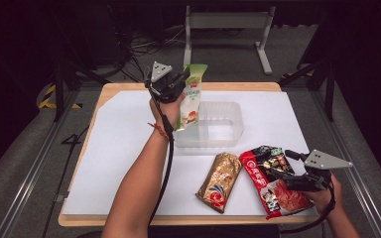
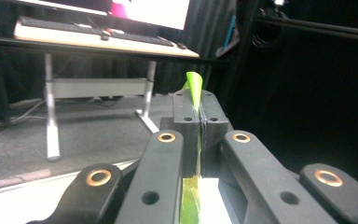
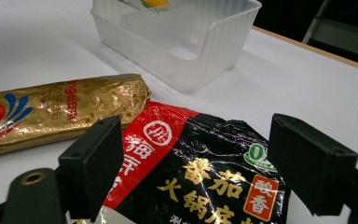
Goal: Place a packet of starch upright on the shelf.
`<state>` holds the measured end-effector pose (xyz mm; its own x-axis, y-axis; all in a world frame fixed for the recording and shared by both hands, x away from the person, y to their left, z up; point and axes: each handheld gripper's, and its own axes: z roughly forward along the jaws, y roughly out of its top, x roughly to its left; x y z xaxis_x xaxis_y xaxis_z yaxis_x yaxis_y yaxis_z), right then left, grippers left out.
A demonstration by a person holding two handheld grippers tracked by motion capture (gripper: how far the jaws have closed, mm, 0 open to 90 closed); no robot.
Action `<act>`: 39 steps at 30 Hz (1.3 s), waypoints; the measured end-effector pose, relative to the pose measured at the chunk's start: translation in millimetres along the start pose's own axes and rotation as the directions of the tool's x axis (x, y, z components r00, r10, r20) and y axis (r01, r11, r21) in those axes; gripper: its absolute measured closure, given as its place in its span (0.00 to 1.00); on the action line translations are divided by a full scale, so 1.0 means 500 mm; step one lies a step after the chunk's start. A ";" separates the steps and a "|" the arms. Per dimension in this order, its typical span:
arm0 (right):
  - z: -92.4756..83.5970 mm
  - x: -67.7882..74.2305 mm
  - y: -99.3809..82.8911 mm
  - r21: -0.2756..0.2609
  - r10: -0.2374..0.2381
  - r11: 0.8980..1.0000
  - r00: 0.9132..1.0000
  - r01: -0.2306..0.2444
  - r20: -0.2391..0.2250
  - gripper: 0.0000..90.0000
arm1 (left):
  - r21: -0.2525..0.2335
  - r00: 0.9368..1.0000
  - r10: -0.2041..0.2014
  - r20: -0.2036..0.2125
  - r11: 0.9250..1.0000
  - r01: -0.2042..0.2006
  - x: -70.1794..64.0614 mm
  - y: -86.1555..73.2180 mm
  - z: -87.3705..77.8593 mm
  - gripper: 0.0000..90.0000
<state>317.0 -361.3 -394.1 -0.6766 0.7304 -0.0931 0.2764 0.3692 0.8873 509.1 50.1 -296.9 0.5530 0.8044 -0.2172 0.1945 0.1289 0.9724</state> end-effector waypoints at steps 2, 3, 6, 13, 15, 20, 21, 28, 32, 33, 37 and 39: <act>0.001 0.001 0.000 0.001 0.000 1.000 1.000 0.000 0.000 0.21 | -0.012 1.000 0.002 -0.012 1.000 -0.002 0.003 0.001 0.008 0.98; 0.001 0.001 0.000 0.002 -0.002 1.000 1.000 0.002 -0.001 0.21 | -0.014 1.000 0.005 -0.023 1.000 -0.005 0.003 0.001 0.011 0.98; 0.000 0.001 0.000 0.001 -0.003 1.000 1.000 0.003 0.000 0.21 | -0.018 1.000 -0.017 -0.002 1.000 0.017 0.000 -0.005 0.015 0.98; -0.001 -0.001 -0.001 0.000 -0.001 1.000 1.000 0.001 0.002 0.21 | 0.008 0.998 -0.002 0.061 1.000 0.001 -0.011 -0.032 0.010 0.98; -0.001 0.000 0.000 0.000 -0.003 1.000 1.000 0.003 0.002 0.21 | 0.021 0.997 0.017 0.071 1.000 -0.019 -0.015 -0.042 0.005 0.98; 0.001 0.002 0.000 0.007 -0.007 1.000 1.000 0.007 0.001 0.21 | 0.039 0.992 0.024 0.121 0.999 -0.028 -0.010 -0.074 -0.016 0.97; 0.002 0.002 0.000 0.008 -0.008 1.000 1.000 0.008 -0.001 0.21 | 0.031 0.990 0.032 0.136 0.999 -0.036 -0.009 -0.076 -0.020 0.97; 0.002 0.004 0.000 0.008 -0.007 1.000 1.000 0.007 -0.001 0.21 | 0.067 0.974 0.121 0.190 0.988 -0.136 -0.017 -0.080 -0.042 0.92; 0.001 0.003 -0.001 0.009 -0.002 1.000 1.000 0.002 -0.002 0.21 | 0.126 0.960 0.175 0.219 0.970 -0.206 -0.012 -0.096 -0.054 0.91; 0.002 0.003 -0.001 0.010 -0.003 1.000 1.000 0.003 -0.002 0.21 | 0.130 0.958 0.170 0.229 0.971 -0.203 -0.009 -0.101 -0.057 0.90; 0.003 0.005 -0.001 0.010 -0.008 1.000 1.000 0.008 -0.004 0.21 | 0.179 0.950 0.199 0.242 0.953 -0.245 0.001 -0.120 -0.074 0.87; 0.003 0.005 -0.001 0.012 -0.008 1.000 1.000 0.008 -0.006 0.21 | 0.203 0.945 0.217 0.243 0.942 -0.269 0.006 -0.129 -0.083 0.83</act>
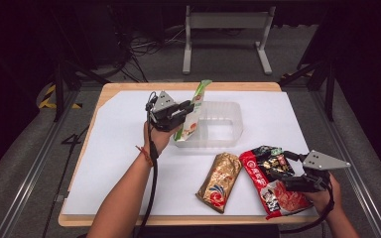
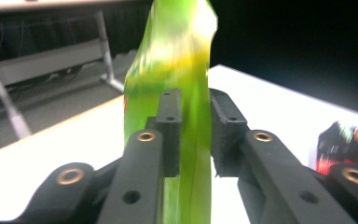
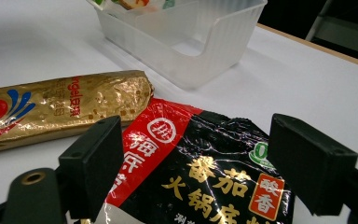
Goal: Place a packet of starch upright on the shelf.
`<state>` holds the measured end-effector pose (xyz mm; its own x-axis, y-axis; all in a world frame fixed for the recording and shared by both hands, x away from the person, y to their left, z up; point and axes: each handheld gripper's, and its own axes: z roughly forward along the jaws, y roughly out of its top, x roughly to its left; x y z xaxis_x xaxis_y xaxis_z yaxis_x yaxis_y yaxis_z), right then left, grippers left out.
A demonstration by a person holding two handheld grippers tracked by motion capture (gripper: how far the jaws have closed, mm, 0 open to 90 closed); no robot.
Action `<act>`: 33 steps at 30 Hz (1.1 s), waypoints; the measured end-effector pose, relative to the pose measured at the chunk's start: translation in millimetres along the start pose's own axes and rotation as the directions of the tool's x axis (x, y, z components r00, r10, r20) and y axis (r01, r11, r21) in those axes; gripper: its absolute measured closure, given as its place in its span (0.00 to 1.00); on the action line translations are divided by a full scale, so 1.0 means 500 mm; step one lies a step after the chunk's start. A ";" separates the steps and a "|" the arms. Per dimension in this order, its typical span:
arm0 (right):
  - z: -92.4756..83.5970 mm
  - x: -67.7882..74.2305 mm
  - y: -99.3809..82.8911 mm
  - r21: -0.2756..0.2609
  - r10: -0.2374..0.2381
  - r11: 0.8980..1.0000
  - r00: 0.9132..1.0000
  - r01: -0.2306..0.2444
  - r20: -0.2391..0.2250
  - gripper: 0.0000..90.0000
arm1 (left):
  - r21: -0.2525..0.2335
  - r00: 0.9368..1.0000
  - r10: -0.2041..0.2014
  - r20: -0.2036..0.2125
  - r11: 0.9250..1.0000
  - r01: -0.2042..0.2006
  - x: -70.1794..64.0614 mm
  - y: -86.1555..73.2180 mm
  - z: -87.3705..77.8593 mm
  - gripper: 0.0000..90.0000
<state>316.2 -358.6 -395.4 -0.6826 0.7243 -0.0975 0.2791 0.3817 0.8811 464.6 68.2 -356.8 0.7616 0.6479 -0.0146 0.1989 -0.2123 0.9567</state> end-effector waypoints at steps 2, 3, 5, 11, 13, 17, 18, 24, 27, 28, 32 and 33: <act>0.000 0.000 0.000 0.002 -0.001 1.000 1.000 0.001 -0.001 0.21 | 0.034 1.000 0.017 0.013 0.999 -0.018 0.000 -0.012 -0.007 0.82; 0.000 0.000 -0.001 0.003 0.000 1.000 1.000 0.000 0.000 0.21 | 0.050 1.000 0.028 0.012 0.998 -0.029 0.000 -0.017 -0.011 0.80; 0.001 0.000 -0.001 0.006 0.002 1.000 1.000 -0.002 -0.001 0.21 | 0.067 0.999 0.044 0.011 0.997 -0.045 -0.001 -0.026 -0.021 0.80; 0.003 0.003 -0.001 0.010 -0.001 1.000 1.000 0.001 -0.003 0.21 | 0.147 0.996 0.094 0.006 0.985 -0.094 -0.005 -0.050 -0.035 0.78; 0.003 0.003 -0.001 0.011 -0.002 1.000 1.000 0.002 -0.002 0.21 | 0.166 0.996 0.088 0.010 0.982 -0.089 -0.003 -0.058 -0.036 0.78; 0.004 0.004 -0.001 0.014 -0.003 1.000 1.000 0.003 -0.004 0.21 | 0.208 0.994 0.109 0.014 0.972 -0.109 -0.004 -0.070 -0.034 0.79; 0.004 0.004 -0.001 0.014 -0.003 1.000 1.000 0.003 -0.004 0.21 | 0.220 0.994 0.108 0.017 0.969 -0.109 -0.003 -0.072 -0.032 0.80; 0.004 0.003 0.000 0.013 -0.004 1.000 1.000 0.004 -0.005 0.21 | 0.277 0.987 0.161 0.001 0.948 -0.155 -0.012 -0.082 -0.011 0.83; 0.005 0.004 -0.001 0.015 -0.003 1.000 1.000 0.003 -0.006 0.21 | 0.309 0.980 0.200 -0.016 0.933 -0.186 -0.020 -0.083 0.005 0.83; 0.005 0.004 0.000 0.015 -0.003 1.000 1.000 0.003 -0.006 0.21 | 0.329 0.978 0.207 -0.020 0.925 -0.189 -0.020 -0.083 0.011 0.83; 0.004 0.004 -0.001 0.017 -0.006 1.000 1.000 0.006 -0.007 0.21 | 0.356 0.975 0.220 -0.029 0.914 -0.196 -0.021 -0.090 0.023 0.83; 0.004 0.003 -0.001 0.015 -0.004 1.000 1.000 0.004 -0.007 0.21 | 0.365 0.974 0.226 -0.028 0.909 -0.200 -0.021 -0.090 0.023 0.84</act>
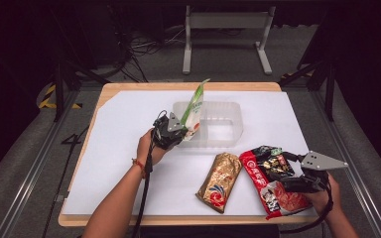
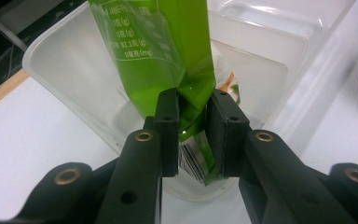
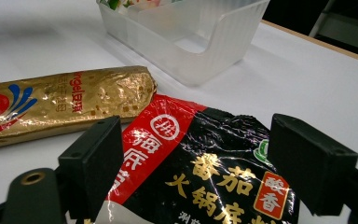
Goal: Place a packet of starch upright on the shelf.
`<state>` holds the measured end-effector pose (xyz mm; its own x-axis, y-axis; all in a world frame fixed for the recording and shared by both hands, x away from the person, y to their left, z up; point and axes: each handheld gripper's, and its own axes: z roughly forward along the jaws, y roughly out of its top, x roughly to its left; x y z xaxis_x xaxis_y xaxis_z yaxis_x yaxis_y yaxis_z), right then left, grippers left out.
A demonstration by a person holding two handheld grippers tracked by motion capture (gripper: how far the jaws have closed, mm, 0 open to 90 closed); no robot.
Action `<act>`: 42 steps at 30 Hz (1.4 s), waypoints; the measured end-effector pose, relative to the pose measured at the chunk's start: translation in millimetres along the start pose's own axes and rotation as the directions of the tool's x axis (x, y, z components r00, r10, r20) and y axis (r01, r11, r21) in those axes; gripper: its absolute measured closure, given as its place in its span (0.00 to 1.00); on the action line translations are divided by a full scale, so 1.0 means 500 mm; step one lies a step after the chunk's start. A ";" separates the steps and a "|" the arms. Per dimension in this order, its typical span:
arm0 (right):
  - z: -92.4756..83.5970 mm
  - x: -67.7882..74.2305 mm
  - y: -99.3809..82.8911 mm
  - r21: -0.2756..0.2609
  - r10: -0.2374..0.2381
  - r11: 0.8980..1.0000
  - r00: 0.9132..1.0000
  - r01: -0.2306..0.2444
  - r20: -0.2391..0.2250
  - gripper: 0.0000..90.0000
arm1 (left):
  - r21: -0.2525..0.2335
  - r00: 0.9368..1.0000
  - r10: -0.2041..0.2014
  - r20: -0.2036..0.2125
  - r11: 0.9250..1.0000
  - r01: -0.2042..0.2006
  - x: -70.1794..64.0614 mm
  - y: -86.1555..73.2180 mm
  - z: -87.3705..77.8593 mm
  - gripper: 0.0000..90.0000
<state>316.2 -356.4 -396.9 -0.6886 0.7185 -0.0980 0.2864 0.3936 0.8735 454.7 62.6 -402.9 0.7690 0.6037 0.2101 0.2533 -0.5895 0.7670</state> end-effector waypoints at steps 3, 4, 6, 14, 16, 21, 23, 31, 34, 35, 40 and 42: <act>0.001 -0.001 0.000 0.001 0.004 1.000 1.000 -0.004 -0.001 0.21 | 0.018 1.000 0.019 -0.013 1.000 -0.019 -0.004 0.002 0.000 0.84; 0.001 -0.001 0.000 0.004 0.003 1.000 1.000 -0.003 0.000 0.21 | 0.043 0.999 0.035 -0.012 0.998 -0.034 -0.007 0.002 0.000 0.84; 0.001 0.000 0.000 0.004 0.000 1.000 1.000 0.000 -0.002 0.21 | 0.044 1.000 0.031 -0.004 0.999 -0.031 -0.006 0.000 -0.002 0.84; -0.002 -0.003 -0.002 0.003 0.006 1.000 1.000 -0.006 0.004 0.21 | -0.023 0.999 -0.006 0.052 1.000 0.007 -0.009 -0.023 -0.040 0.77; -0.003 -0.001 -0.002 0.002 0.001 1.000 1.000 -0.001 0.004 0.21 | -0.053 0.994 -0.036 0.104 0.998 0.042 -0.007 -0.031 -0.051 0.72; -0.004 -0.002 -0.002 0.008 -0.004 1.000 1.000 0.004 0.012 0.21 | -0.062 0.982 -0.078 0.172 0.994 0.090 -0.021 -0.033 -0.074 0.48; -0.005 -0.001 -0.003 0.012 -0.011 1.000 1.000 0.011 0.019 0.21 | -0.055 0.978 -0.083 0.191 0.994 0.095 -0.028 -0.038 -0.080 0.41; -0.008 0.002 -0.005 0.019 -0.021 1.000 0.999 0.021 0.028 0.21 | -0.027 0.962 -0.078 0.263 0.996 0.088 -0.067 -0.075 -0.104 0.33; -0.010 0.001 -0.006 0.021 -0.021 1.000 0.999 0.020 0.033 0.21 | -0.008 0.953 -0.086 0.291 0.996 0.092 -0.086 -0.095 -0.110 0.32; -0.011 0.001 -0.006 0.021 -0.020 1.000 0.999 0.019 0.034 0.21 | 0.000 0.952 -0.087 0.294 0.996 0.091 -0.092 -0.100 -0.111 0.32; -0.013 0.001 -0.008 0.024 -0.024 0.999 0.999 0.023 0.041 0.21 | 0.010 0.941 -0.081 0.328 0.997 0.082 -0.124 -0.116 -0.120 0.30; -0.014 0.002 -0.009 0.025 -0.024 0.999 0.999 0.023 0.043 0.21 | 0.007 0.930 -0.086 0.357 0.996 0.090 -0.135 -0.118 -0.120 0.31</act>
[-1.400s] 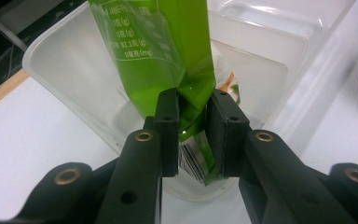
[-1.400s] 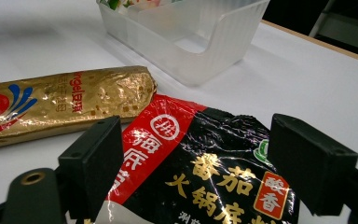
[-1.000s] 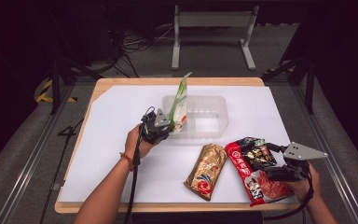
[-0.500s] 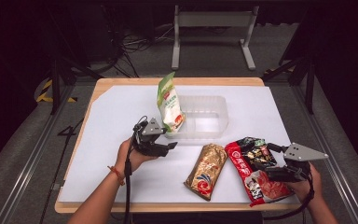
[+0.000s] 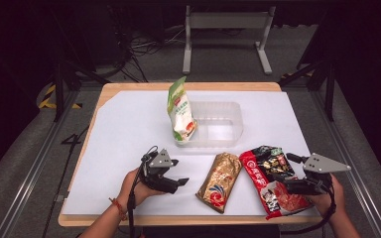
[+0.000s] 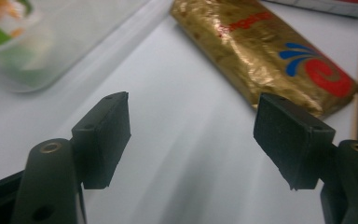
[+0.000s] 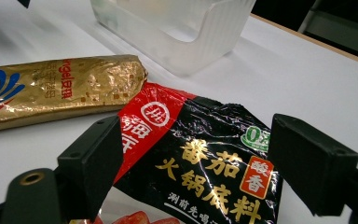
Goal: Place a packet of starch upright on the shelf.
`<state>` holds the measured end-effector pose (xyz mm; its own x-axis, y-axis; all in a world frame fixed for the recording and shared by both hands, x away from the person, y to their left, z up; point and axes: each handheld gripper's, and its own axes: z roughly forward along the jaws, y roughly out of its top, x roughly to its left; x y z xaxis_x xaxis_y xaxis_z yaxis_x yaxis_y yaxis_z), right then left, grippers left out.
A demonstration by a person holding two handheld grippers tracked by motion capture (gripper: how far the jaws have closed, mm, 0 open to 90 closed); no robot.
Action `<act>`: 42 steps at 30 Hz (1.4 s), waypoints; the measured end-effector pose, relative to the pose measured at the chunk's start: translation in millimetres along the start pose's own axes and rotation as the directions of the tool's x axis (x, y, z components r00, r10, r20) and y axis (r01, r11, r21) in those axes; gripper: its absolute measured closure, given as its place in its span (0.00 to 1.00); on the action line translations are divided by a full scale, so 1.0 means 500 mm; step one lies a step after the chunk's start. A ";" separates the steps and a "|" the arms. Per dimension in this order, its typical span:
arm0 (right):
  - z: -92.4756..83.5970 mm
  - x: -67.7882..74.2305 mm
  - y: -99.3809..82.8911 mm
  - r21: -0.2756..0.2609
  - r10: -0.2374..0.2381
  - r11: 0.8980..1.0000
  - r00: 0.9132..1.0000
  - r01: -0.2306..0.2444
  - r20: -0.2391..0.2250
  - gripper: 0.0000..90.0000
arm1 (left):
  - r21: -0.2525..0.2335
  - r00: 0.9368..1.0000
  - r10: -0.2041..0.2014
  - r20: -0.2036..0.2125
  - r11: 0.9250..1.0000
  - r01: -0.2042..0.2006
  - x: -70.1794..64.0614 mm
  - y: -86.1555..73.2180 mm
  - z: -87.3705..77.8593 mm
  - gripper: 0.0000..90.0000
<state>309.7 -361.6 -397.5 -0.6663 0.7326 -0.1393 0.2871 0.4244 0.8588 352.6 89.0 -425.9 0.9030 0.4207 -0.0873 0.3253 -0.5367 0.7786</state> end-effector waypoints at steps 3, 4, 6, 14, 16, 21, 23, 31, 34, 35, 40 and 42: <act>0.000 0.000 0.000 0.000 0.001 1.000 1.000 -0.001 0.001 0.21 | -0.001 0.999 -0.011 0.033 1.000 0.011 -0.007 0.000 0.007 0.31; 0.000 0.000 0.000 0.000 0.001 1.000 1.000 -0.001 0.001 0.21 | -0.001 0.999 -0.011 0.033 1.000 0.011 -0.007 0.000 0.007 0.31; 0.001 0.000 -0.001 0.004 0.004 1.000 1.000 -0.004 0.002 0.21 | -0.011 0.999 -0.021 0.036 1.000 0.022 -0.005 0.008 0.017 0.31; 0.007 0.005 0.000 0.013 -0.013 1.000 1.000 0.013 -0.004 0.20 | -0.001 0.996 -0.017 0.093 1.000 0.017 0.015 0.061 0.086 0.30; 0.005 0.006 -0.003 0.018 -0.008 1.000 1.000 0.008 -0.003 0.20 | 0.009 0.992 -0.032 0.119 0.999 0.031 0.024 0.078 0.112 0.30; -0.003 0.007 -0.009 0.018 -0.003 1.000 1.000 0.003 0.009 0.20 | 0.030 0.988 -0.040 0.151 0.999 0.036 0.031 0.104 0.152 0.25; -0.005 0.009 -0.010 0.021 -0.003 1.000 1.000 0.003 0.012 0.20 | 0.045 0.983 -0.067 0.169 0.997 0.060 0.041 0.118 0.179 0.24; -0.014 0.009 -0.016 0.024 0.005 1.000 1.000 -0.006 0.023 0.20 | 0.066 0.982 -0.067 0.179 0.996 0.055 0.040 0.140 0.229 0.22; -0.014 0.010 -0.016 0.024 0.004 1.000 1.000 -0.005 0.024 0.20 | 0.076 0.979 -0.076 0.191 0.995 0.062 0.040 0.145 0.238 0.21; -0.014 0.010 -0.016 0.022 0.005 1.000 1.000 -0.005 0.022 0.20 | 0.080 0.974 -0.082 0.209 0.995 0.067 0.040 0.146 0.244 0.21; -0.014 0.011 -0.015 0.021 -0.002 1.000 1.000 0.002 0.019 0.20 | 0.054 0.969 -0.117 0.219 0.993 0.108 0.045 0.141 0.240 0.36; -0.014 0.010 -0.015 0.020 -0.001 1.000 1.000 0.001 0.019 0.20 | 0.043 0.964 -0.132 0.229 0.991 0.126 0.052 0.135 0.232 0.52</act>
<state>299.5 -364.9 -401.4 -0.6536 0.7419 -0.1495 0.3005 0.4357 0.8485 430.5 -21.1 -447.5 0.8923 0.3088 -0.3294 0.4477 -0.5102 0.7343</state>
